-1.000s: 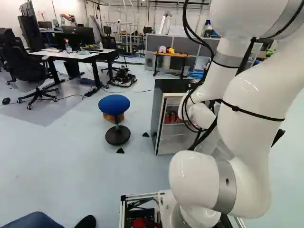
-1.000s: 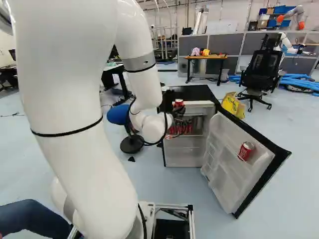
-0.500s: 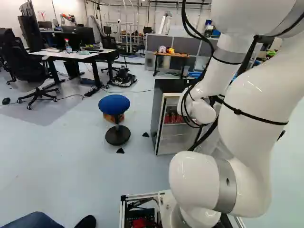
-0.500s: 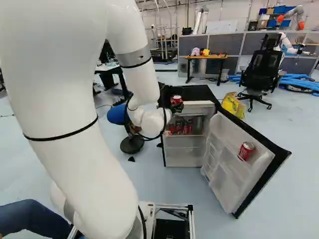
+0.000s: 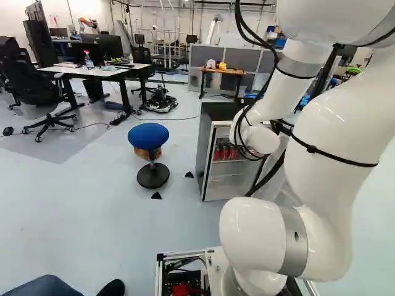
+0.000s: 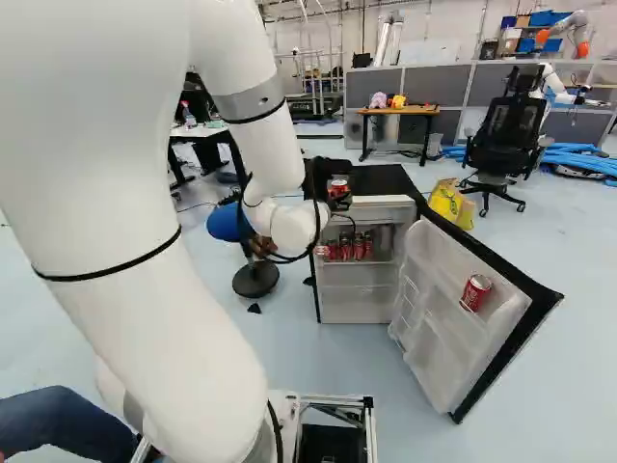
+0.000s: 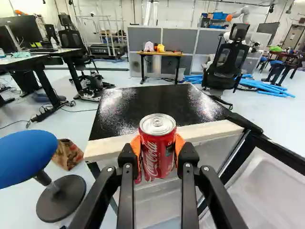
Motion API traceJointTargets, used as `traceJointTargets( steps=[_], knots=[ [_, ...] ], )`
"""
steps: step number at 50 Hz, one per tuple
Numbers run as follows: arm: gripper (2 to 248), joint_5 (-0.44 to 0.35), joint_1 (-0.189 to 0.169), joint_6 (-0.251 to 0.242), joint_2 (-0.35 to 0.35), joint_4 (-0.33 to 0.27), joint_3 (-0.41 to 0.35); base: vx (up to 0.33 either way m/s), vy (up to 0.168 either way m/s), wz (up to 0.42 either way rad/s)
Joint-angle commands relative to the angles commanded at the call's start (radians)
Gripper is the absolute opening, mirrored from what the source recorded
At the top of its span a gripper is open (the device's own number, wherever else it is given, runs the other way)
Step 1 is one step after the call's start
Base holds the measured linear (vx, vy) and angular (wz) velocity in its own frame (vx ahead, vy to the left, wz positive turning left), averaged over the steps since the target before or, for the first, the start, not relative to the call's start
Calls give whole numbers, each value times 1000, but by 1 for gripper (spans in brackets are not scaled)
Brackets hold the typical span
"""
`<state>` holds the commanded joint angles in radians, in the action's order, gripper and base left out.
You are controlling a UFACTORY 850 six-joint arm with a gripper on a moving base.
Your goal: Grab a drink from the fridge
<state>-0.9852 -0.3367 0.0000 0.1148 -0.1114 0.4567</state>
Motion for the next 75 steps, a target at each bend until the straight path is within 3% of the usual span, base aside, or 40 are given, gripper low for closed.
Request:
traceJointTargets(
  steps=[48, 75],
  knots=[
    [92, 108, 44, 0, 26, 0, 152, 0, 0, 0],
    [92, 151, 65, 0, 132, 0, 286, 0, 0, 0]
  ],
)
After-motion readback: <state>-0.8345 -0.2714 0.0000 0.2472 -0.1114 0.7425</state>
